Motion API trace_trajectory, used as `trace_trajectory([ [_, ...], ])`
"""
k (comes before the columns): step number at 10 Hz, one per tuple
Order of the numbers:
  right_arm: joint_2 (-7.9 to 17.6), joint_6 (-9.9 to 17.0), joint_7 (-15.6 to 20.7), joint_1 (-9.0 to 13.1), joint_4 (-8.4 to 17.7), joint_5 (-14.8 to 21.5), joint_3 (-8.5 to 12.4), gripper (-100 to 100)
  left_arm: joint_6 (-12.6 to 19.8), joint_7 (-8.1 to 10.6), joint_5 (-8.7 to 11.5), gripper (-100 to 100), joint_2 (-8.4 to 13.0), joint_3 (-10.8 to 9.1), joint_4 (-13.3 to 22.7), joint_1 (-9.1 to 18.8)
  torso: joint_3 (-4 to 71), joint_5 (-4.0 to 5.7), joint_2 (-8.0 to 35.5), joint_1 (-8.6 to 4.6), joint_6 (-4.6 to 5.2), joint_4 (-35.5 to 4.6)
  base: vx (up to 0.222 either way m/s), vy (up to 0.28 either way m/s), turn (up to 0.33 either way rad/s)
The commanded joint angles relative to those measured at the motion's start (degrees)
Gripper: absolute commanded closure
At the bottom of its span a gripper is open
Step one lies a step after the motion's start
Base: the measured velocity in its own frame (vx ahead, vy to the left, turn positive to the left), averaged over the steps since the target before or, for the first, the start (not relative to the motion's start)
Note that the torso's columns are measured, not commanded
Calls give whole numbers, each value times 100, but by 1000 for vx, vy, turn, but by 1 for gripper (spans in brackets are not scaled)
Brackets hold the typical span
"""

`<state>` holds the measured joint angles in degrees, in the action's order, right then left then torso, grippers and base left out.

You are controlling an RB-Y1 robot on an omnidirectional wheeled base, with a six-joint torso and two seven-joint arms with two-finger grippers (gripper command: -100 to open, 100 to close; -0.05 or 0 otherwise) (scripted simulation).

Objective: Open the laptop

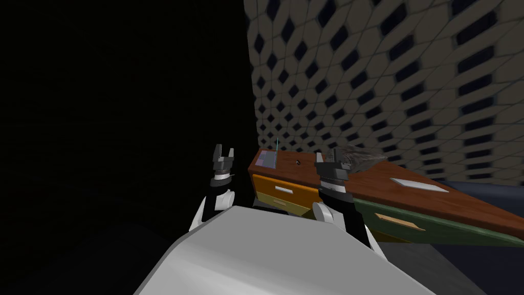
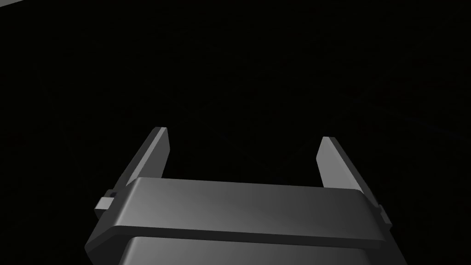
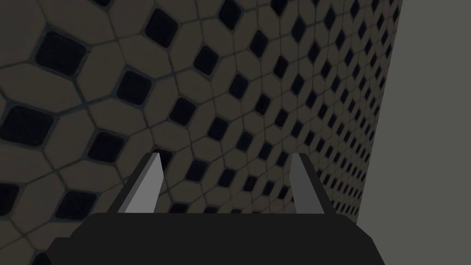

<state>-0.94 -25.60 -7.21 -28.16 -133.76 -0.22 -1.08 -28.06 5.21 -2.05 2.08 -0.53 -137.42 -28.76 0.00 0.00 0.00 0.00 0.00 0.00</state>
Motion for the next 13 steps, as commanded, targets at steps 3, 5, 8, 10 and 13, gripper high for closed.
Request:
trace_trajectory([
  [3,0,0,0,0,-1,0,0,0,0,0,0,0,0,0,-1,0,2014,0,1003,0,0,-1006,0,0,0],
  [5,0,0,0,0,-1,0,0,0,0,0,0,0,0,0,-1,0,3692,0,1845,0,0,-1846,0,0,0],
  [8,0,-1,0,0,-2,0,0,0,0,0,0,0,0,0,-2,0,6227,0,3116,0,0,-3114,0,0,0],
  [10,0,-1,0,0,-2,0,0,0,156,9,11,-100,232,-49,7,42,7919,0,3962,0,0,-3960,2,-14,-22],
  [13,-1,0,0,0,1,0,-1,0,517,31,37,-100,545,-163,16,139,8450,3,4224,-7,0,-4222,-11,-58,-43],
])
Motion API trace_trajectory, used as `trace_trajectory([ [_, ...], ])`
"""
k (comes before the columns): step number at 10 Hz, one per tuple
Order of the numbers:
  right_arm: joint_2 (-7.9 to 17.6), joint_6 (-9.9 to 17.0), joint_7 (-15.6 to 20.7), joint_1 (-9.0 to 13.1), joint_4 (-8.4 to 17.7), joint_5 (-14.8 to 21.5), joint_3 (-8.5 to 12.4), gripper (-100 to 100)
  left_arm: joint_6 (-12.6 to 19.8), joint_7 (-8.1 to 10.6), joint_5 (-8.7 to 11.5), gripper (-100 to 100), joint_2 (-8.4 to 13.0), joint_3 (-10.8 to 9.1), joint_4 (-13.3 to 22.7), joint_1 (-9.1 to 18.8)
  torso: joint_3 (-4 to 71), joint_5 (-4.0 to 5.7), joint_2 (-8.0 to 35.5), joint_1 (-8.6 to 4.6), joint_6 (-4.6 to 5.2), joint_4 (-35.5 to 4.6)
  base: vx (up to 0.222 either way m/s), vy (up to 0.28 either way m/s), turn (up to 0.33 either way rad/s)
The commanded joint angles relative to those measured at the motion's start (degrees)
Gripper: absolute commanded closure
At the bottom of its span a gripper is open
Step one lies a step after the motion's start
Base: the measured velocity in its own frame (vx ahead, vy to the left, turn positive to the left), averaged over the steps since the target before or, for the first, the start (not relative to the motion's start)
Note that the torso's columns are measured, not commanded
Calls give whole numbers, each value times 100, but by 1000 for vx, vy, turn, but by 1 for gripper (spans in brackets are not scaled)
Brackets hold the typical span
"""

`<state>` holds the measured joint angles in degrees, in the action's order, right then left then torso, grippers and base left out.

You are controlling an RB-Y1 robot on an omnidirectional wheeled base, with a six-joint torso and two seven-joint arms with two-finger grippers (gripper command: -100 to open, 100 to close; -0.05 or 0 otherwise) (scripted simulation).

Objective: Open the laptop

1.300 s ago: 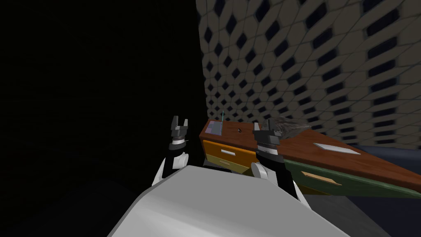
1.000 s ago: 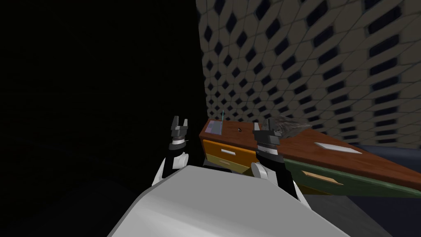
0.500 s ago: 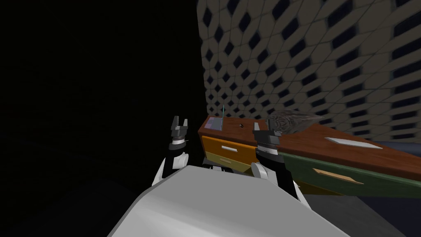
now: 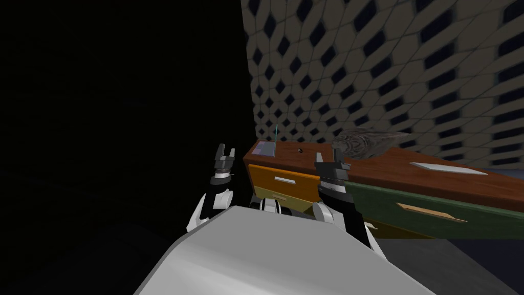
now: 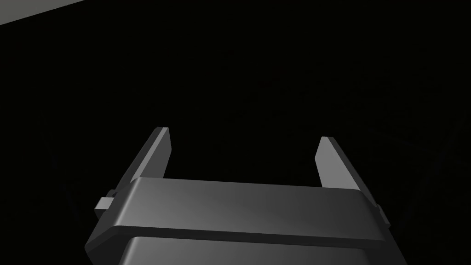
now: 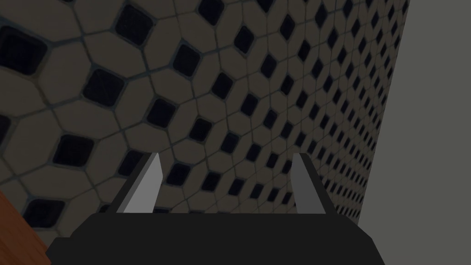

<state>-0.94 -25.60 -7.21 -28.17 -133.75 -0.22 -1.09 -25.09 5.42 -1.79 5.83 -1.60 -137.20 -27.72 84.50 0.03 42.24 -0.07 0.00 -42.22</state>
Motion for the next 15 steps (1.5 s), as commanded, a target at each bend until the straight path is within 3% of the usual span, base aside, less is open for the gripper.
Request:
trace_trajectory([
  [1,0,0,0,0,0,0,0,0,377,19,22,-100,272,-105,-5,76,5,-2,4,4,0,-5,-6,-69,-59],
  [5,0,0,0,0,0,0,0,0,1062,66,76,-100,666,-346,-21,273,6,-2,5,7,-1,-7,-9,-84,-70],
  [10,0,0,0,0,0,0,0,0,1790,109,124,-100,956,-563,-57,444,6,-3,6,11,-1,-7,-6,-68,-44],
  [11,0,0,0,0,0,0,0,0,1811,109,124,-100,956,-563,-57,444,6,-4,6,11,0,-7,-9,-48,-41],
  [15,0,0,0,0,0,0,0,0,2500,156,177,-100,1270,-803,-100,633,9,-1,2,5,-2,-5,1,-78,-62],
])
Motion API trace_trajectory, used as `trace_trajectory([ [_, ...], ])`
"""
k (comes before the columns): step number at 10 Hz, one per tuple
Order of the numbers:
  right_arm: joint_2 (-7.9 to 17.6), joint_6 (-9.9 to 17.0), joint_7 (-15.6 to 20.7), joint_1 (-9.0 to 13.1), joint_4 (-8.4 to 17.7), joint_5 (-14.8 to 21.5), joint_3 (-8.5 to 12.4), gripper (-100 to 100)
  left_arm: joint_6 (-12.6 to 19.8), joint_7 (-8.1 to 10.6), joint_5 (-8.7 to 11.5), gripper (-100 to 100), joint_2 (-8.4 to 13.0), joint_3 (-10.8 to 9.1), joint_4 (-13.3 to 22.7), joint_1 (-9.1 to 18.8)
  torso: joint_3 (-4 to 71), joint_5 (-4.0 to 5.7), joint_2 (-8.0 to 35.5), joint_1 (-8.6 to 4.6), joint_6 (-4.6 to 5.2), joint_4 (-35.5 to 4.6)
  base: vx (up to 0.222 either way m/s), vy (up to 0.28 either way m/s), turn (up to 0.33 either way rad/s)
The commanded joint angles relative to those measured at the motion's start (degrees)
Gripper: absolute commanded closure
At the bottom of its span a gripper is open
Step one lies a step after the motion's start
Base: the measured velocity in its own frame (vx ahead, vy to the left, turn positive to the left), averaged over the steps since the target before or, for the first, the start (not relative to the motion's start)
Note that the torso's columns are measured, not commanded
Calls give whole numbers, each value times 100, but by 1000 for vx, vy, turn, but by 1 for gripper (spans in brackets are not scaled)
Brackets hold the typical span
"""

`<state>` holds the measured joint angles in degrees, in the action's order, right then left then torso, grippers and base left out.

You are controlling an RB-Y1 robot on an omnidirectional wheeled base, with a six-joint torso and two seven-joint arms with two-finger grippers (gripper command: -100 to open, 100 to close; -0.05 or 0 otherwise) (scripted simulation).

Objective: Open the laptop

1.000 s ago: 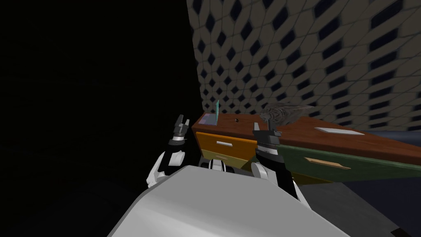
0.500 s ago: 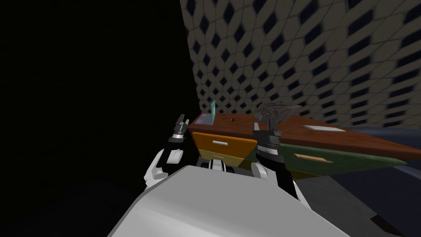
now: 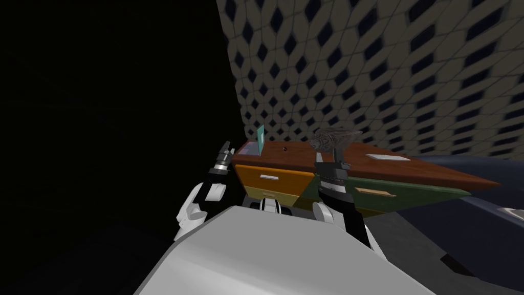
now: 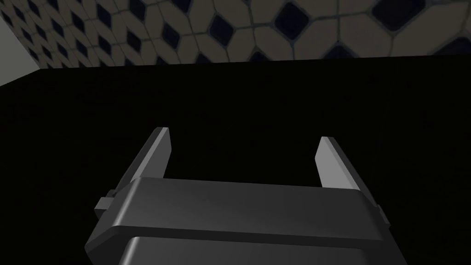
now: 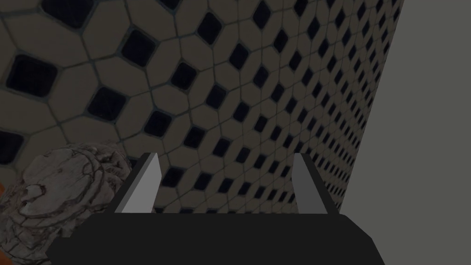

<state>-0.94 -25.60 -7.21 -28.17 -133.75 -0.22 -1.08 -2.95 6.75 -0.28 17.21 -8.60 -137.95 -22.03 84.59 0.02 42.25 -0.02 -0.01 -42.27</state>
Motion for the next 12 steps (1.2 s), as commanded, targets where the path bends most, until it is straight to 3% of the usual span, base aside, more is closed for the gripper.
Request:
trace_trajectory([
  [1,0,0,0,0,0,0,0,0,343,23,27,-100,132,-103,-25,63,-3,-2,6,4,2,-2,-5,-62,-32],
  [11,0,0,0,0,0,0,0,0,1705,107,124,-100,748,-536,-40,417,-5,-1,8,1,2,-3,-3,-64,-50],
  [12,0,0,0,0,0,0,0,0,1934,124,144,-100,887,-625,-28,494,-4,-3,6,7,0,-2,4,-73,-72],
])
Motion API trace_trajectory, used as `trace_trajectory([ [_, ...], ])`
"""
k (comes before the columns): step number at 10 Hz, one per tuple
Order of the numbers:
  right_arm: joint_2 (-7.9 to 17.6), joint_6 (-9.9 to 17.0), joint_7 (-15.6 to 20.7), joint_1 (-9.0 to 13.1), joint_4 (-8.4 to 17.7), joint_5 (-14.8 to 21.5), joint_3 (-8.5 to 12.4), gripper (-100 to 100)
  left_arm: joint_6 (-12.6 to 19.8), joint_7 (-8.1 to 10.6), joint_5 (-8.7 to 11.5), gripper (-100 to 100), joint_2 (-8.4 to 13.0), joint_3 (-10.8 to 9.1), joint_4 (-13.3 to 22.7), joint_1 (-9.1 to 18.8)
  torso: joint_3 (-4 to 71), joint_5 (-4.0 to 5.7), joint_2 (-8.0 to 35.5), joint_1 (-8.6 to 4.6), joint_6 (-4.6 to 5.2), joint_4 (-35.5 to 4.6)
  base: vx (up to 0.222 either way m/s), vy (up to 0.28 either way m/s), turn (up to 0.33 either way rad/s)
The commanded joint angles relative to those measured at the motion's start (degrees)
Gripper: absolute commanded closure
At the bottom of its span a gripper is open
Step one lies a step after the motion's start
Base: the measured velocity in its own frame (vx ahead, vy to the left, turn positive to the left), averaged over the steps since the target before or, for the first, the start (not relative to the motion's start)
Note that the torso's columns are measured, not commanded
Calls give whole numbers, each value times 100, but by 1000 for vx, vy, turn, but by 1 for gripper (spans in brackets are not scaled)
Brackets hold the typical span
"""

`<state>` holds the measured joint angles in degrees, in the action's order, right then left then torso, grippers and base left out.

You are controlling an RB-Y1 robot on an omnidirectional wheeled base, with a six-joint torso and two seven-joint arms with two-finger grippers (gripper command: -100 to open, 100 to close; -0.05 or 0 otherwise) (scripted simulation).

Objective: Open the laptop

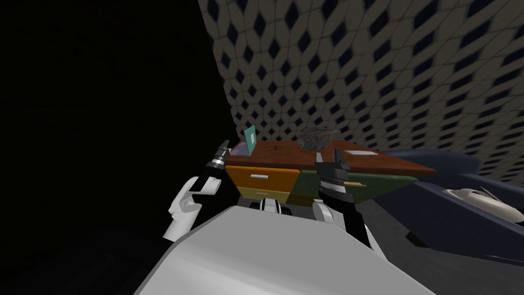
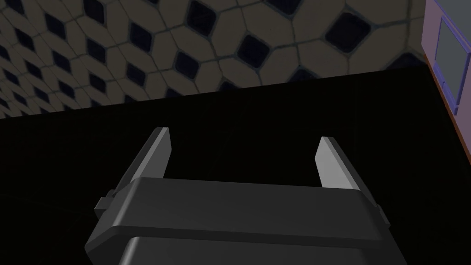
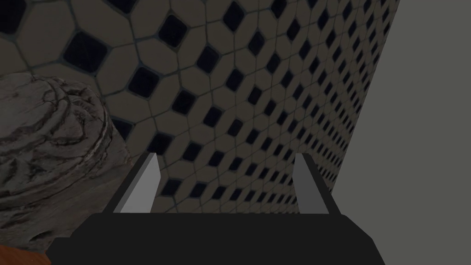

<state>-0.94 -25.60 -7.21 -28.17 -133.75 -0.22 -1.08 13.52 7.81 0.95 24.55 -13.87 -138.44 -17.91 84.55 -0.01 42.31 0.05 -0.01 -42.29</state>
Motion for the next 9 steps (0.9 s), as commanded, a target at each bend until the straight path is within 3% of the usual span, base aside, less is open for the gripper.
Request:
trace_trajectory([
  [1,0,0,0,0,0,0,0,0,342,18,20,-100,153,-99,21,83,3,1,-5,-7,2,1,7,-65,-31],
  [8,0,0,0,0,0,0,0,0,1369,83,102,-100,729,-454,117,397,3,1,-4,-4,0,2,4,-68,-54],
  [9,0,0,0,0,0,0,0,0,1485,83,102,-100,729,-454,117,397,4,2,-5,-8,2,2,4,-57,-33],
])
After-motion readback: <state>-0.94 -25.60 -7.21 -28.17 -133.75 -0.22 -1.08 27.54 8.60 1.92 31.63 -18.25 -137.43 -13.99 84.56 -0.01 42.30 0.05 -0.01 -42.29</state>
